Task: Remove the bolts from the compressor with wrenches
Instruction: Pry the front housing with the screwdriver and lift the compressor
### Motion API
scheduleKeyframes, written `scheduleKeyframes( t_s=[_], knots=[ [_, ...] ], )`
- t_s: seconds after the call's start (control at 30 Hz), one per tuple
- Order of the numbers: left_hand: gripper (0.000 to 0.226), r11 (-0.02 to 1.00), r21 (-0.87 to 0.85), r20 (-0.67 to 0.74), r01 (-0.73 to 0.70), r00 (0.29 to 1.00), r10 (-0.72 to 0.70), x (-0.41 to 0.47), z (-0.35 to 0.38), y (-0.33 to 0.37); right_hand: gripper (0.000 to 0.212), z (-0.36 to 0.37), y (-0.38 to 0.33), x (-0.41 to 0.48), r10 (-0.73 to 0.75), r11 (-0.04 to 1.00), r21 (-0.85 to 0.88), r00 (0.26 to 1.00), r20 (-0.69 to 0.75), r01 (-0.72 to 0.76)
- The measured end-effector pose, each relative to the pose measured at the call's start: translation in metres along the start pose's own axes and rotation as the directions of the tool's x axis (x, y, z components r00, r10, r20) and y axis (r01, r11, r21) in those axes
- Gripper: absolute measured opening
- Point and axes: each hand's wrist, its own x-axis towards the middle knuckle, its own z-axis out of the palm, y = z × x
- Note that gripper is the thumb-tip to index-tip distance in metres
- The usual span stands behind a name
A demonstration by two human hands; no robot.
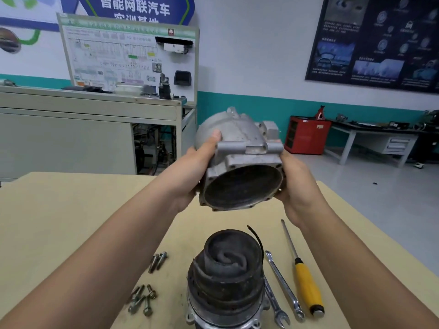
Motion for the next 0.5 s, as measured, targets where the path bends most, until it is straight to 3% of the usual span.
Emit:
scheduleKeyframes(
  t_s=[0.1,0.2,0.33,0.5],
  knots=[
    [0.070,0.993,-0.007,0.048,0.117,0.992,-0.117,0.010,-0.006,-0.005,0.047,-0.001,0.009,0.005,0.064,0.994,-0.087,0.996,0.059,-0.059],
    [0.065,0.962,-0.112,0.075,0.249,0.967,-0.242,0.017,-0.012,-0.025,0.045,0.005,0.021,0.009,0.078,0.984,-0.166,0.992,0.097,-0.061],
    [0.079,0.931,-0.154,0.055,0.330,0.944,-0.325,0.032,-0.019,-0.057,0.050,0.008,0.046,0.024,0.157,0.951,-0.276,0.987,0.036,-0.142],
    [0.107,0.937,0.121,0.092,0.329,0.936,-0.341,0.045,-0.034,-0.076,0.054,0.010,0.076,0.038,0.242,0.918,-0.322,0.970,-0.003,-0.230]
  ],
)
